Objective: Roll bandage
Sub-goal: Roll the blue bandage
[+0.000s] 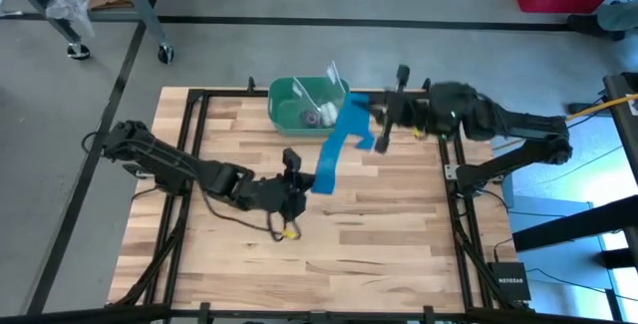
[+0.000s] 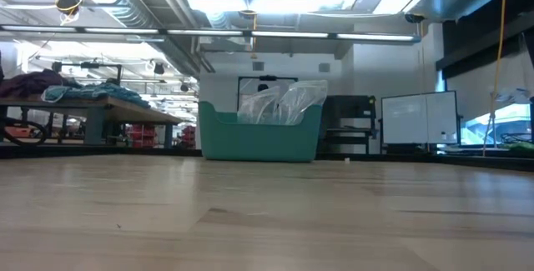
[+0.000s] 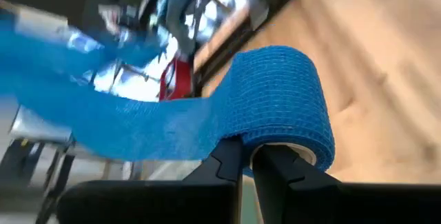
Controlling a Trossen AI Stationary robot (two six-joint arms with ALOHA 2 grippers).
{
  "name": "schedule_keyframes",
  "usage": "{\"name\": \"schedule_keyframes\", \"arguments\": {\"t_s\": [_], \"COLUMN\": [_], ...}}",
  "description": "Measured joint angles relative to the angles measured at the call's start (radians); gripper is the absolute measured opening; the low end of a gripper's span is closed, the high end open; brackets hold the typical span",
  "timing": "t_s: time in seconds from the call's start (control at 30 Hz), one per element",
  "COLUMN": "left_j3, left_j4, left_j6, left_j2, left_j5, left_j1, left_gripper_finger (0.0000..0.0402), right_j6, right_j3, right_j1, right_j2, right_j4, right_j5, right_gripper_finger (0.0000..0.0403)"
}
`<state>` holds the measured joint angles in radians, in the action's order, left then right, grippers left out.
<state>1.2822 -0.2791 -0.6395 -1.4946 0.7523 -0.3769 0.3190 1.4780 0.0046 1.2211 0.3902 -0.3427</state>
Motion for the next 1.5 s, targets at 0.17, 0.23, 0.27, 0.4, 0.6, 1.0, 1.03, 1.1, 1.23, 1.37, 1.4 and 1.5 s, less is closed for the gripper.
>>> {"name": "schedule_keyframes", "arguments": {"t_s": [0.17,0.23,0.27,0.4,0.6,1.0,1.03,1.1,1.23,1.37,1.4,1.5], "left_j3": [0.028,0.034,0.039,0.053,0.053,0.053,0.053,0.053,0.065,0.122,0.131,0.135], "left_j4": [-0.001,-0.006,-0.005,0.000,-0.031,-0.131,-0.144,-0.156,-0.149,-0.130,-0.120,-0.108], "left_j6": [0.011,0.011,0.012,0.036,0.067,0.202,0.216,0.237,0.291,0.385,0.403,0.432], "left_j2": [0.024,0.024,0.025,0.030,0.035,0.053,0.053,0.053,0.053,0.055,0.059,0.064], "left_j5": [-0.048,-0.052,-0.053,-0.051,-0.051,-0.047,-0.046,-0.046,-0.046,-0.008,0.016,0.087], "left_j1": [-0.064,-0.079,-0.084,-0.084,-0.081,-0.039,-0.035,-0.024,-0.005,-0.018,-0.027,-0.045], "left_gripper_finger": [0.0013,0.0013,0.0013,0.0013,0.0013,0.0013,0.0013,0.0013,0.0013,0.0013,0.0013,0.0013], "right_j6": [-0.089,-0.158,-0.200,-0.247,-0.236,-0.405,-0.405,-0.403,-0.361,-0.295,-0.287,-0.284], "right_j3": [-0.014,-0.053,-0.072,-0.138,-0.130,-0.015,-0.015,-0.015,-0.019,-0.147,-0.193,-0.368], "right_j1": [-0.145,-0.182,-0.193,-0.224,-0.221,-0.220,-0.220,-0.221,-0.214,-0.152,-0.133,-0.077], "right_j2": [0.023,0.040,0.054,0.119,0.173,0.162,0.160,0.155,0.132,0.063,0.042,-0.027], "right_j4": [0.098,0.101,0.096,0.101,0.176,0.619,0.652,0.678,0.659,0.457,0.399,0.172], "right_j5": [0.166,0.231,0.261,0.309,0.310,0.563,0.562,0.538,0.478,0.480,0.489,0.504], "right_gripper_finger": [0.0009,0.0020,0.0029,0.0083,0.0191,0.0275,0.0275,0.0275,0.0276,0.0276,0.0276,0.0276]}}
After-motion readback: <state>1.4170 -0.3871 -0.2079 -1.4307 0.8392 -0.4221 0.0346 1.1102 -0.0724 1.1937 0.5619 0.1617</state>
